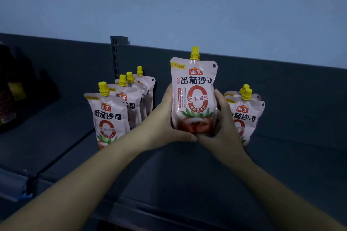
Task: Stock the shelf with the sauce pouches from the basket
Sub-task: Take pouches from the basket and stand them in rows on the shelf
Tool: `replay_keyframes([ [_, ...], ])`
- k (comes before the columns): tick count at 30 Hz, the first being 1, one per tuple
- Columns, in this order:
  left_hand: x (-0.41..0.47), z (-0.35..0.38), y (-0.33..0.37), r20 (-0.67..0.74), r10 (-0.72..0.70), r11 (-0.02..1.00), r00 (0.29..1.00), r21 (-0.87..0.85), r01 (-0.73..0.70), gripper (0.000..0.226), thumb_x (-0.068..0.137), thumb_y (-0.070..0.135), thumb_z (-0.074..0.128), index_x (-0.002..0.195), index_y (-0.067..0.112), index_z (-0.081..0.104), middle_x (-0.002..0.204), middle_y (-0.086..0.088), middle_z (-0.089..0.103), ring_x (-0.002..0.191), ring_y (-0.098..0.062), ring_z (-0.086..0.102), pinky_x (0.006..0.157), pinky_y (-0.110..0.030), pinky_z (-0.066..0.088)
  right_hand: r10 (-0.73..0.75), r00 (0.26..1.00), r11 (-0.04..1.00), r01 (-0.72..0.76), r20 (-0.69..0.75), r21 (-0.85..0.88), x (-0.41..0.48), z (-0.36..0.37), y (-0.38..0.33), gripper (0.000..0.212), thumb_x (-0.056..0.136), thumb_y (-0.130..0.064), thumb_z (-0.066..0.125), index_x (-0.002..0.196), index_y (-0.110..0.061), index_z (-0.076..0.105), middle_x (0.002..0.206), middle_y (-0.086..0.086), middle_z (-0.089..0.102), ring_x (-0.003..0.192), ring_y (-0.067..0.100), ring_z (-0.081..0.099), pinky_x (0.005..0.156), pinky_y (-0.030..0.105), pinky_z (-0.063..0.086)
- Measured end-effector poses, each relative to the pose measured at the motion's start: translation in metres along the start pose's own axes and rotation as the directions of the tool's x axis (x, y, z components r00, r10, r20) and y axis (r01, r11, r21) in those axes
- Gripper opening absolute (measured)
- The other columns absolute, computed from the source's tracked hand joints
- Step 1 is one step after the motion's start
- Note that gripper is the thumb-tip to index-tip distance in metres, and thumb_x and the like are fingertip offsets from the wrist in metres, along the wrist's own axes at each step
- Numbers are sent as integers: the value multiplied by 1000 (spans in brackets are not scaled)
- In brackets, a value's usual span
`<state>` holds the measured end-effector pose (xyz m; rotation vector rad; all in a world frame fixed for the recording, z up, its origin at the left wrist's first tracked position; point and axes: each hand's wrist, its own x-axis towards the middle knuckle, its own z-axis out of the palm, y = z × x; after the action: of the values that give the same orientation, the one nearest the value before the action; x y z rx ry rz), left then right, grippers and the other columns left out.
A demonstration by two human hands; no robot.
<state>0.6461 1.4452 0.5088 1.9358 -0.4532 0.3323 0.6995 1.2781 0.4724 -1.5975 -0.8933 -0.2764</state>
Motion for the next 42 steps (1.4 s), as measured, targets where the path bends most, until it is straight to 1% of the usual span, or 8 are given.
replay_keyframes([
  [6, -5, -10, -6, -31, 126, 975, 992, 190, -118, 115, 67, 4, 78, 131, 53, -4, 123, 38, 36, 118, 24, 37, 88, 3, 36, -45, 992, 995, 33, -121, -98, 3, 8, -8, 74, 65, -4, 63, 129, -33, 40, 120, -23, 57, 114, 2, 58, 84, 19, 52],
  [13, -3, -3, -11, -157, 162, 980, 974, 143, -140, 102, 65, 3, 72, 123, 60, 11, 133, 15, 43, 125, -1, 44, 99, -16, 42, -58, 990, 967, 23, -131, -252, 3, 20, -16, 71, 75, -2, 59, 131, -37, 33, 111, -32, 51, 105, -16, 54, 82, 6, 47],
  [16, -3, -8, -8, -105, 152, 976, 983, 175, -133, 105, 68, 0, 72, 141, 45, 11, 136, 14, 40, 124, 0, 45, 99, -14, 43, -48, 993, 960, 17, -106, -278, 4, 14, -17, 70, 76, -6, 52, 130, -45, 30, 113, -34, 51, 103, -17, 53, 80, 0, 41],
  [21, 0, -16, -9, -38, 131, 985, 991, 115, -126, 93, 71, -6, 68, 113, 63, 22, 109, 41, 51, 108, 16, 52, 83, -4, 46, -8, 997, 964, -11, -72, -264, 0, 10, -10, 67, 79, -6, 44, 134, -42, 29, 124, -17, 54, 111, -12, 51, 86, 4, 42],
  [26, 0, -22, -7, 42, 128, 981, 991, 140, -133, 90, 71, 0, 62, 115, 62, 14, 105, 58, 44, 107, 22, 49, 79, -1, 45, 3, 999, 965, -12, -36, -264, 1, 9, -5, 62, 83, -8, 43, 134, -40, 30, 123, -22, 50, 111, -15, 50, 86, 2, 41],
  [34, 1, -28, -26, 113, 4, 971, 994, -237, 23, 100, 73, 13, 74, 140, 46, 9, 115, 50, 48, 114, 5, 57, 81, -14, 52, 114, 993, 991, -112, 25, -71, 3, 9, 6, 83, 88, 13, 40, 134, -52, 18, 132, -45, 34, 129, -6, 40, 107, 32, 42],
  [37, 4, -28, -32, 67, -18, 968, 998, -249, 34, 106, 77, 4, 69, 146, 41, -2, 116, 51, 41, 112, 3, 59, 83, -21, 55, 198, 973, 980, -198, 119, -10, 2, 8, 15, 93, 82, 11, 50, 133, -54, 7, 128, -41, 40, 125, -6, 46, 102, 26, 46],
  [42, 9, -32, -47, 131, 27, 990, 991, -141, -9, 105, 77, 2, 70, 136, 51, -2, 125, 52, 34, 118, 8, 52, 85, -16, 52, 311, 890, 905, -384, 334, 182, 8, 3, 26, 77, 75, 1, 68, 129, -42, 35, 123, -16, 62, 118, 8, 58, 87, 18, 51],
])
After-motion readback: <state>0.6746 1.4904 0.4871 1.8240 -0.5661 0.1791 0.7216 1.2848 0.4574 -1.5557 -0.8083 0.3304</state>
